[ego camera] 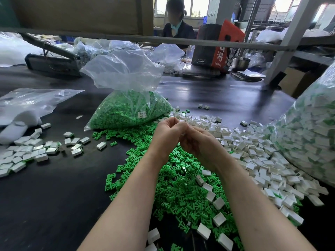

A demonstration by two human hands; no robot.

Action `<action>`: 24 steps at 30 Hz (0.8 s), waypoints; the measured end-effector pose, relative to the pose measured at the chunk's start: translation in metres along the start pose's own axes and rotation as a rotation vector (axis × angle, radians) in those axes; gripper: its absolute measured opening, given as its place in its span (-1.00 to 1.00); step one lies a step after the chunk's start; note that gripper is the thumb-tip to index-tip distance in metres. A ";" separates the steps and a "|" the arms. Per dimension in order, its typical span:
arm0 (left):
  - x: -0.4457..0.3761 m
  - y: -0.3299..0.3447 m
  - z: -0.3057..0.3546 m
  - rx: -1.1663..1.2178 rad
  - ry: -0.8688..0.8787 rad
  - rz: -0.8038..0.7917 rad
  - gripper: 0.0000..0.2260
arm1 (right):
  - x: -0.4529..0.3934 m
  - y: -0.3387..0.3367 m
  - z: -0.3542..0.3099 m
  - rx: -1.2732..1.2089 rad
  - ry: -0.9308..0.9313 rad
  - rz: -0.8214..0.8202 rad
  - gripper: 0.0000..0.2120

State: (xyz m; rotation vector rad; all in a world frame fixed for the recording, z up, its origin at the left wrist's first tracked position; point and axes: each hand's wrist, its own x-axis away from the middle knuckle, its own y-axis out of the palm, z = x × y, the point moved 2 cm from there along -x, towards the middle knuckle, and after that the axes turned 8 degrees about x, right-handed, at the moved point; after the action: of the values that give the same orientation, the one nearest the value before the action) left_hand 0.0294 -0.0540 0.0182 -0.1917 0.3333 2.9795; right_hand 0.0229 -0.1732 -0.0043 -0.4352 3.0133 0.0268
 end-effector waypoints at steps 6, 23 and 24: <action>0.002 0.001 0.001 0.030 -0.016 -0.005 -0.84 | 0.002 0.004 -0.002 0.029 -0.043 0.003 -0.71; -0.003 -0.014 0.002 0.130 -0.084 -0.111 -0.85 | 0.000 0.011 -0.005 -0.038 0.014 -0.002 -0.52; -0.004 -0.016 0.002 0.154 -0.093 -0.121 -0.85 | 0.001 0.011 -0.006 -0.058 0.015 -0.009 -0.52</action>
State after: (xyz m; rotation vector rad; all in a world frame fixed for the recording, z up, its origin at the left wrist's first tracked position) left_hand 0.0350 -0.0389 0.0174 -0.0540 0.5173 2.8169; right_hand 0.0188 -0.1632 0.0012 -0.4555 3.0318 0.1113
